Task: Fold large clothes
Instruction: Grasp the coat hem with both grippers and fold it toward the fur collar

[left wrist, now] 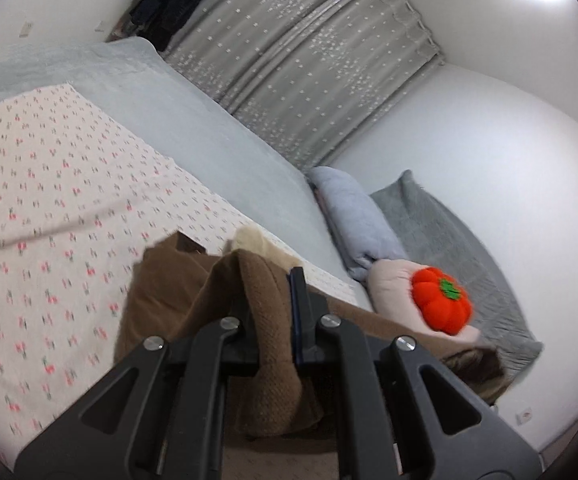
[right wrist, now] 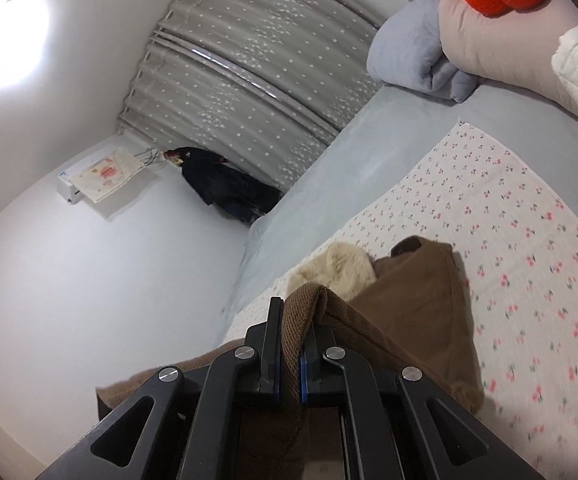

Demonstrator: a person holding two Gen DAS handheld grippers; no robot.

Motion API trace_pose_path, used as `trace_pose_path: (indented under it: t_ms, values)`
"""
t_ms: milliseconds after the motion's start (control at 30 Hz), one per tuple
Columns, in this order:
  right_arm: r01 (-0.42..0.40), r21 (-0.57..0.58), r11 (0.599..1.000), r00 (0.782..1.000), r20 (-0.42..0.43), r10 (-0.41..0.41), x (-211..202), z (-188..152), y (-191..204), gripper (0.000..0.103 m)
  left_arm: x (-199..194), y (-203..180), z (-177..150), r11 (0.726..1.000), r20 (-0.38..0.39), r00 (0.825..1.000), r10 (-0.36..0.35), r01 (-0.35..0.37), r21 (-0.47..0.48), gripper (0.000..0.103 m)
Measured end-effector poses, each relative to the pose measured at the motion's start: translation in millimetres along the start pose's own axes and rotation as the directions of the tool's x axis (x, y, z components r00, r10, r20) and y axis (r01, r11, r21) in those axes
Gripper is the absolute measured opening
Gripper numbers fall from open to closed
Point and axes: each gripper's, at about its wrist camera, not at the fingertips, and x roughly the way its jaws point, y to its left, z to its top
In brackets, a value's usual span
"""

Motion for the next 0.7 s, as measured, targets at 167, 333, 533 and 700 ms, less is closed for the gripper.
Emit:
trace_pose_path:
  t_ms: [167,333,533,700]
  values:
    - [0.072,0.07,0.995,0.997,-0.006,-0.072,49,30,-33,0.006,64,25,17,0.989,-0.02,0.989,0.145,-0.144,0.02,0.011]
    - [0.162,0.116,0.98,0.986,-0.047,-0.158,95,49,-74,0.006,127,60,23,0.97,-0.064,0.968,0.244,-0.243,0.024,0.012]
    - [0.26,0.223,0.939,0.965,-0.082,-0.248,139,53,-136,0.009,192,96,11,0.937,-0.175,0.921,0.347,-0.347,0.034,0.013]
    - [0.239,0.203,0.95,0.97,-0.086,-0.226,129,53,-146,0.017,182,102,15,0.955,-0.22,0.932,0.289,-0.296,0.003,0.022]
